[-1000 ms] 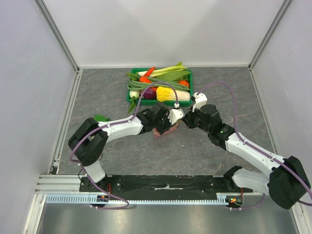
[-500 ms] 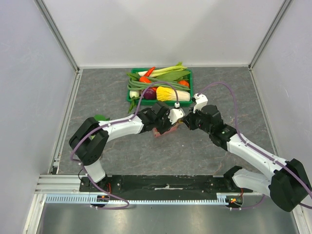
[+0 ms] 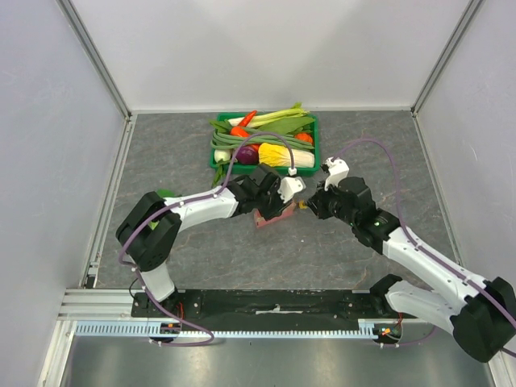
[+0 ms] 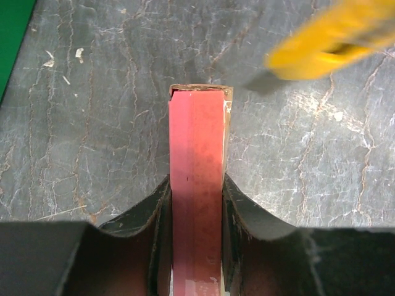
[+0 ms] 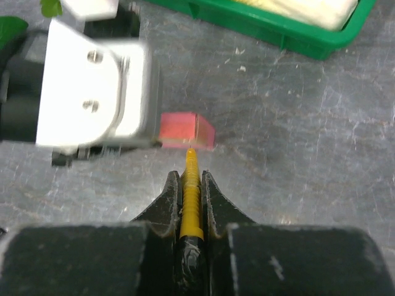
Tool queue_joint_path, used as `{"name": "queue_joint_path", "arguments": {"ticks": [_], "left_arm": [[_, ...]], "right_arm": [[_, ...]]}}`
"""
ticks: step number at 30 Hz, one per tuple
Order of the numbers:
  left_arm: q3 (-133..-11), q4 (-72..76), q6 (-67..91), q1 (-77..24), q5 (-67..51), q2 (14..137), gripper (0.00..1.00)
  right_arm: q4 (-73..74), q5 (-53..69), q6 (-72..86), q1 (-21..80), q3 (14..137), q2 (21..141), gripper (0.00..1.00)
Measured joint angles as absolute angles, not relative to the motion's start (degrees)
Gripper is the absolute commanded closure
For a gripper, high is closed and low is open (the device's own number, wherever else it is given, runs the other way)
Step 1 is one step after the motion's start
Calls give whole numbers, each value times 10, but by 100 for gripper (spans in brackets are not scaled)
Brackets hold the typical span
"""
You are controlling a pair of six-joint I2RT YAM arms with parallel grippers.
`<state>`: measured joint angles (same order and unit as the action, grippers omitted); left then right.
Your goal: Unpack the express box
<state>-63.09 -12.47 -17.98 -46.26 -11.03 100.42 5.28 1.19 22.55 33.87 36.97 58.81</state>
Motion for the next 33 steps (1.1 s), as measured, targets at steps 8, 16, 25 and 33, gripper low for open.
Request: {"name": "queue_joint_path", "arguments": {"ticks": [8,16,25,33], "left_arm": [[-651,-152,-154,-447,-110,1016,25],[-651,-219,-133,-441,-122,1033,4],[-653,-214,-125,-441,-99,963,2],[-653,-171,-53,-436,-15,852,1]], "right_arm": [[122,-17,247,342,371,526,100],[135,-32,267,342,370,531,100],[130,-30,284,343,376,585,100],[91,-17,314,343,376,620,100]]}}
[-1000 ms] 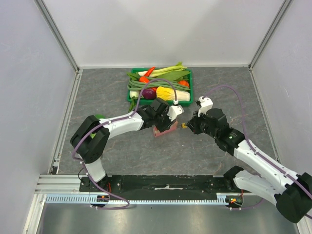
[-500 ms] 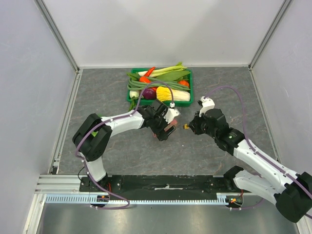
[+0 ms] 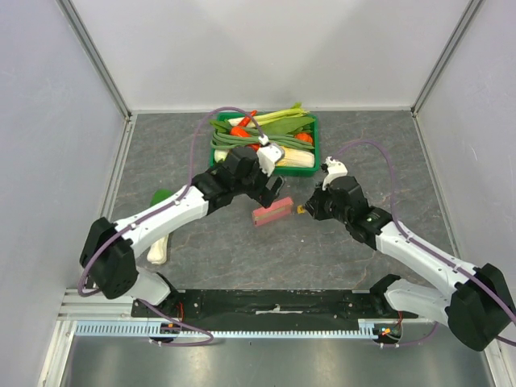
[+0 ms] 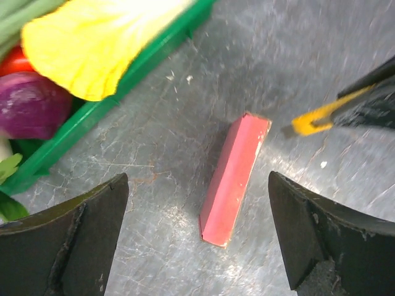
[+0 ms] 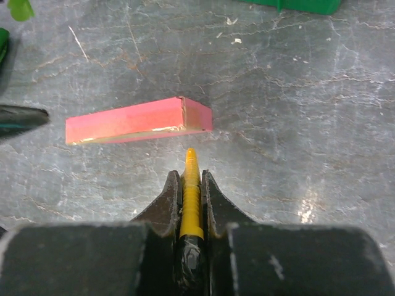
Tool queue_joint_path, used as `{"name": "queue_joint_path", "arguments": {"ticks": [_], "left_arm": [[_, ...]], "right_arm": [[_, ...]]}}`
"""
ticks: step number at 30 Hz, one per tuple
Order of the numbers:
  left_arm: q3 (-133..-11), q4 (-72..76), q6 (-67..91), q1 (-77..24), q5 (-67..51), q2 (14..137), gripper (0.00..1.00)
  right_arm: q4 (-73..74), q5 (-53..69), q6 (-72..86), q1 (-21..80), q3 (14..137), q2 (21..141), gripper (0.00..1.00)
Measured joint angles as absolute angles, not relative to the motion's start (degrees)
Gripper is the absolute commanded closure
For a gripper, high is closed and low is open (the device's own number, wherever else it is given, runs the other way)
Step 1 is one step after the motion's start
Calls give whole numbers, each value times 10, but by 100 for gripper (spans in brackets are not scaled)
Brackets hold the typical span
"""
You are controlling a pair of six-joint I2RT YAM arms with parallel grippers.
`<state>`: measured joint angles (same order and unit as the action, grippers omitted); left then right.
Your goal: Unpack the express box
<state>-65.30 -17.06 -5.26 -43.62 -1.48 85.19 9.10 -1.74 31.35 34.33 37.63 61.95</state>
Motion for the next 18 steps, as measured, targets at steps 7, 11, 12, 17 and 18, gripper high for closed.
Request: {"name": "queue_joint_path", "arguments": {"ticks": [7,11,12,17,18], "left_arm": [[-675,-172,59,-390,-32,845,26],[-675,-189,101,-390,-23,878,44],[-675,-195,108,-390,-15,889,45],[-675,-221,117,-390,2,944,49],[-675,-228,118,-390,2,952,50]], "right_arm": [[53,-19,334,361,374,645,100],[38,-25,343,373,374,668,100],[34,-27,346,373,374,674,100],[17,-40,352,373,378,710,100],[15,-40,352,373,381,719,100]]}}
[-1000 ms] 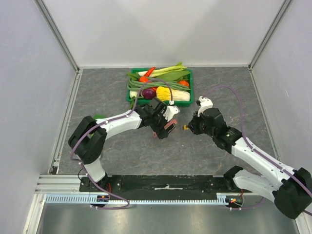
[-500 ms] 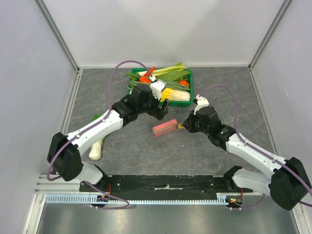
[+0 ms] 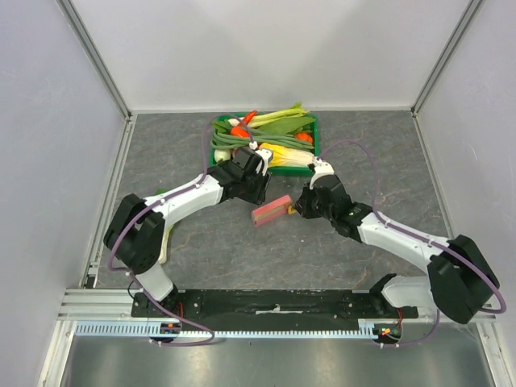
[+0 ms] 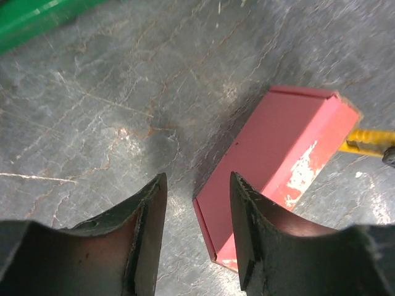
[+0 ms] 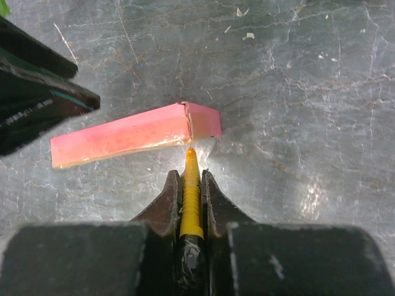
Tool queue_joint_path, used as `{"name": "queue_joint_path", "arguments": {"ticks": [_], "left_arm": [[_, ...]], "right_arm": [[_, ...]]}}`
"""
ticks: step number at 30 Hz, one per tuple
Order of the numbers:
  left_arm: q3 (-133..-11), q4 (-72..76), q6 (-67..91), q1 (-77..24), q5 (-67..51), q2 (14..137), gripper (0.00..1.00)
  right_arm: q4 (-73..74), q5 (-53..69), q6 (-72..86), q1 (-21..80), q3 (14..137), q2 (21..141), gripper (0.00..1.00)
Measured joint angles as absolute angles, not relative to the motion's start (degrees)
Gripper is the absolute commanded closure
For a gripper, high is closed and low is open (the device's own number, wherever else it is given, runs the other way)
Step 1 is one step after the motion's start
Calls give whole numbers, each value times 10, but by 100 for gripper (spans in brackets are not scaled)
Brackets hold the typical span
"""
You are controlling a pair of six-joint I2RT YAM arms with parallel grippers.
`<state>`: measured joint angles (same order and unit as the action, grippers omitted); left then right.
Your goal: Unpack the express box
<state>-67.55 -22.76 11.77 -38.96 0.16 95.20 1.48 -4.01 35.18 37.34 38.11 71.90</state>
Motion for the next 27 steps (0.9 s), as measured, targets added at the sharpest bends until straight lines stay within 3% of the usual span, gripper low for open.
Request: {"name": "queue_joint_path", "arguments": {"ticks": [8,18,27], "left_arm": [[-655,-234,129,-384,-42,980,63],[-541,-184,167,-383,-154,956,65],[-490,-151,190,-383,-163,865,66]], "right_arm": [[-12,-38,342,374,436,795,100],[-39,7,323,384,481,848,100],[-39,37,312,414,515,886,100]]}}
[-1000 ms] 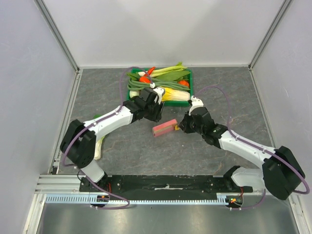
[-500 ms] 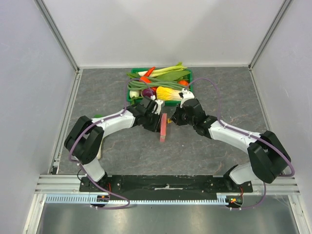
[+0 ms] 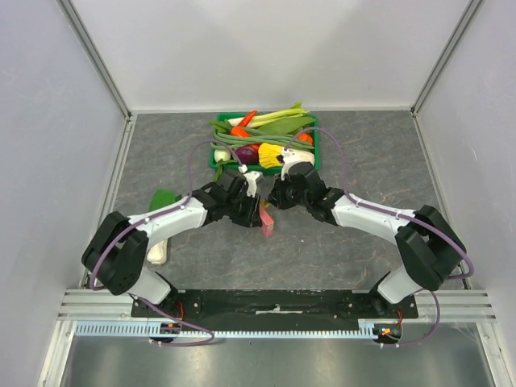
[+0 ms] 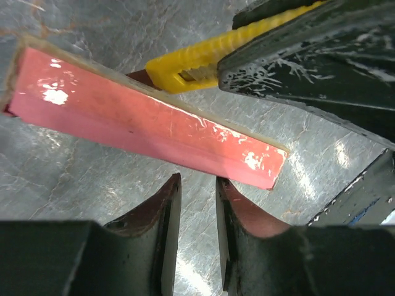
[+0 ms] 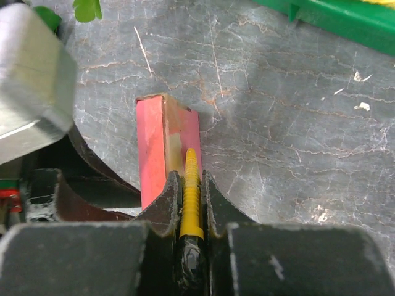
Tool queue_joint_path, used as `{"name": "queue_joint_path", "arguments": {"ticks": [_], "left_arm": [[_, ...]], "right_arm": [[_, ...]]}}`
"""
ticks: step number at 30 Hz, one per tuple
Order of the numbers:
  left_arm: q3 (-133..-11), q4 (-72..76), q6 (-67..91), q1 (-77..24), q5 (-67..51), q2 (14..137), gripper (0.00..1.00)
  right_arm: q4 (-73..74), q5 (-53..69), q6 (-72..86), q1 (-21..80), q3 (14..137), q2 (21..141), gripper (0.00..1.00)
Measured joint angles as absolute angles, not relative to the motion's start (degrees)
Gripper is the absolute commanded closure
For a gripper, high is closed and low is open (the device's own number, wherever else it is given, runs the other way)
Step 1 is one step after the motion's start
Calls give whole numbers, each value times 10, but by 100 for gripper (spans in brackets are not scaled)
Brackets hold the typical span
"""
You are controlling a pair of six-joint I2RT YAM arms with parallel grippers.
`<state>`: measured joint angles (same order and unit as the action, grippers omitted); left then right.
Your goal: Unpack the express box
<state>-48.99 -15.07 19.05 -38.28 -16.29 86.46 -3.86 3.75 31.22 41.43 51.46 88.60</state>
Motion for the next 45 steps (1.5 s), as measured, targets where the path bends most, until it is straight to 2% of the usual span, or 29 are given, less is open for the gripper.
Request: {"name": "queue_joint_path", "arguments": {"ticks": [3,4,6,7,10,13,14,17,18,21,25,31,37,41,45], "left_arm": [[-487,-149,190,-383,-143,838,65],[-483,-150,190,-383,-132,826,61],[-475,-154,187,-383,-105,788,50],[-472,-156,183,-383,-93,772,38],[-470,-156,152,-383,-55,709,14],[-481,-147,118,-383,-24,681,4],[-492,-144,107,-383,-15,681,4],[-539,-133,85,-381,-5,714,24],[-564,-133,80,-380,-4,739,32],[-656,-144,66,-377,-2,837,48],[-738,-168,57,-371,-8,945,54],[-777,-213,56,-360,-68,1015,68],[-779,-242,57,-357,-116,1040,84],[-756,-243,57,-357,-156,1040,91],[-731,-244,57,-357,-172,1040,93]], "right_arm": [[-26,31,307,414,528,886,100],[-20,25,304,414,534,886,100],[-10,8,302,414,549,886,100],[-5,-1,302,414,555,884,100],[16,-30,300,414,562,862,100],[33,-35,290,414,559,821,100],[36,-34,285,414,554,803,100],[30,-12,262,415,511,733,100],[28,0,253,417,491,708,100],[27,52,228,426,444,656,100],[17,77,213,467,416,646,100],[-30,35,221,534,371,662,100],[-57,-61,232,573,354,687,100],[-74,-118,238,574,333,682,100],[-77,-154,238,574,322,679,100]]}}
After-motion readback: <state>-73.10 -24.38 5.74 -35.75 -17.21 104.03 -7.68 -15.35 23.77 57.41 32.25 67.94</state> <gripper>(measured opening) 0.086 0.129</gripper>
